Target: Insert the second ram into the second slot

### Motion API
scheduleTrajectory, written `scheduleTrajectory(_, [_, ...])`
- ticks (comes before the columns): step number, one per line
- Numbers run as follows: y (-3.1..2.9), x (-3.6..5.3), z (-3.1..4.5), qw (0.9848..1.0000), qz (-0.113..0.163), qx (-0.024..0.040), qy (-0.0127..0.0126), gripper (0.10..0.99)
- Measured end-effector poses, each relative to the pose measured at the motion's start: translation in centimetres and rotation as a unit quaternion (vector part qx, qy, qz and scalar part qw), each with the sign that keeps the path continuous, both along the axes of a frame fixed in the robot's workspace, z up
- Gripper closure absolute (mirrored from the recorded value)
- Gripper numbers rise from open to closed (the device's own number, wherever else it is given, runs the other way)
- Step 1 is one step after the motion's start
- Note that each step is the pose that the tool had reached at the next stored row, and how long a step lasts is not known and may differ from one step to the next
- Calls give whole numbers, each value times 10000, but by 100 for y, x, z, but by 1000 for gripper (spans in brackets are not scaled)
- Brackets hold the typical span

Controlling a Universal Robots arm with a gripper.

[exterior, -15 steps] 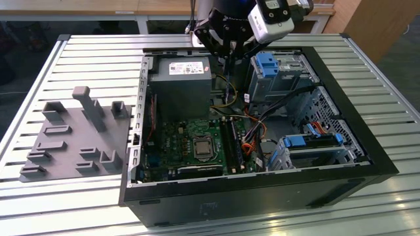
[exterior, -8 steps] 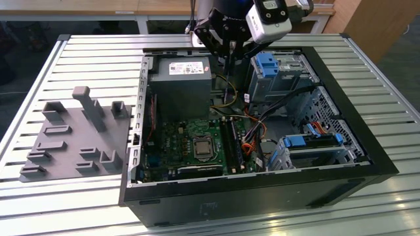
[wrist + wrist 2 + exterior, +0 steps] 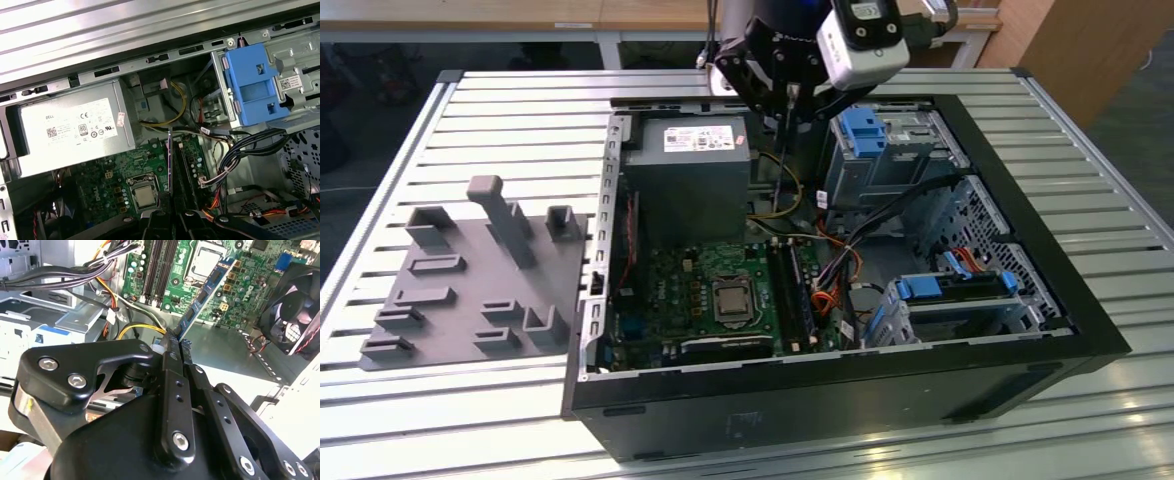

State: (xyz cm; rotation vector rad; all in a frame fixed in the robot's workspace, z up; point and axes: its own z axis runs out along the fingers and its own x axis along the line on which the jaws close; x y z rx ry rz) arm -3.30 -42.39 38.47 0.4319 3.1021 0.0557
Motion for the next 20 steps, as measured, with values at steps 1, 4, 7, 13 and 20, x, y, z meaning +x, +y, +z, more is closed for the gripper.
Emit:
scheduleTrajectory(1, [-1,-1,-1,10000,50,0,0,949])
scheduleTrajectory(4, [-1,-2,-6,9996,296,-1,0,949])
scheduleTrajectory(7, [-1,-3,-14,9984,564,0,0,949])
scheduleTrajectory(13, [-3,-3,-29,9954,960,-1,0,949])
scheduleTrajectory(20, [-11,-3,-36,9943,1070,0,0,949])
